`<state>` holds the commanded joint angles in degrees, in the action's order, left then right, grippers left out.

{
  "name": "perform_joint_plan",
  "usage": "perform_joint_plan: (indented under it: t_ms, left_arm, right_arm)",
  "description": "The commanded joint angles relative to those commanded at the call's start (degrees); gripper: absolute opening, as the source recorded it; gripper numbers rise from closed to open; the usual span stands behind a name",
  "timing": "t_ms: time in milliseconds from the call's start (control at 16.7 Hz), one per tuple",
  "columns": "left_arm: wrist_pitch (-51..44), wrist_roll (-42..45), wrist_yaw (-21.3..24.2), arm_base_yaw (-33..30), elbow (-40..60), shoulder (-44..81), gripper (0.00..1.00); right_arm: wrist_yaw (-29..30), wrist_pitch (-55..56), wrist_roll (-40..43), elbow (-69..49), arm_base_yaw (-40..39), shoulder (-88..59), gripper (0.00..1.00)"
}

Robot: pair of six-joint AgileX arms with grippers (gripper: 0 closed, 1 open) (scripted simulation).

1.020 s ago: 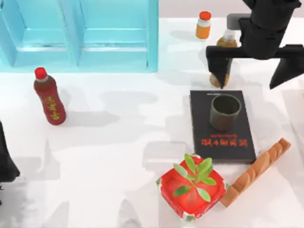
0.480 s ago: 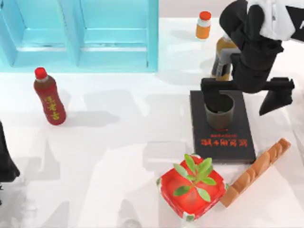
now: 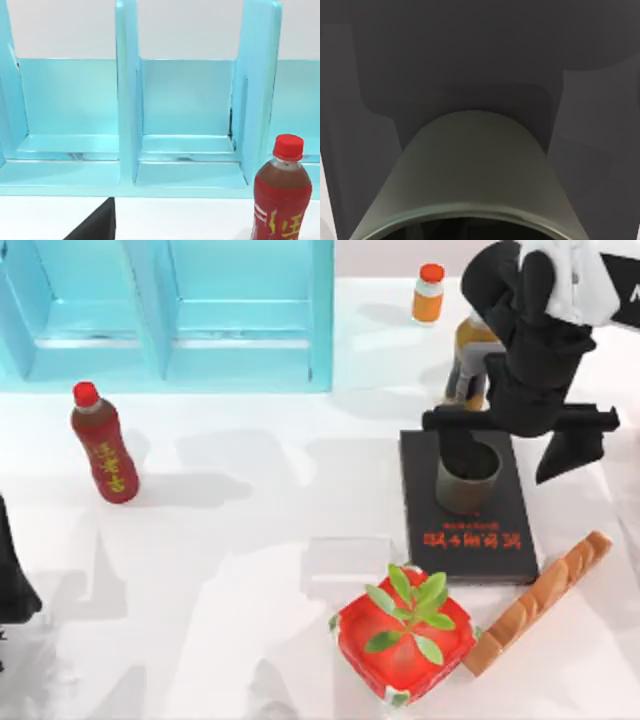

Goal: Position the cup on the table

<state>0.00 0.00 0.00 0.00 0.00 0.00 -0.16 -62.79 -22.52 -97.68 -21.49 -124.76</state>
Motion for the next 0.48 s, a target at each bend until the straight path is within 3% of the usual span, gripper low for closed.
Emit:
perform_joint_plan:
  t_ms: [480]
  left_arm:
    - [0.0, 0.0, 0.0, 0.0, 0.0, 0.0, 1.0]
  right_arm:
    - [0.0, 0.0, 0.0, 0.0, 0.0, 0.0, 0.02]
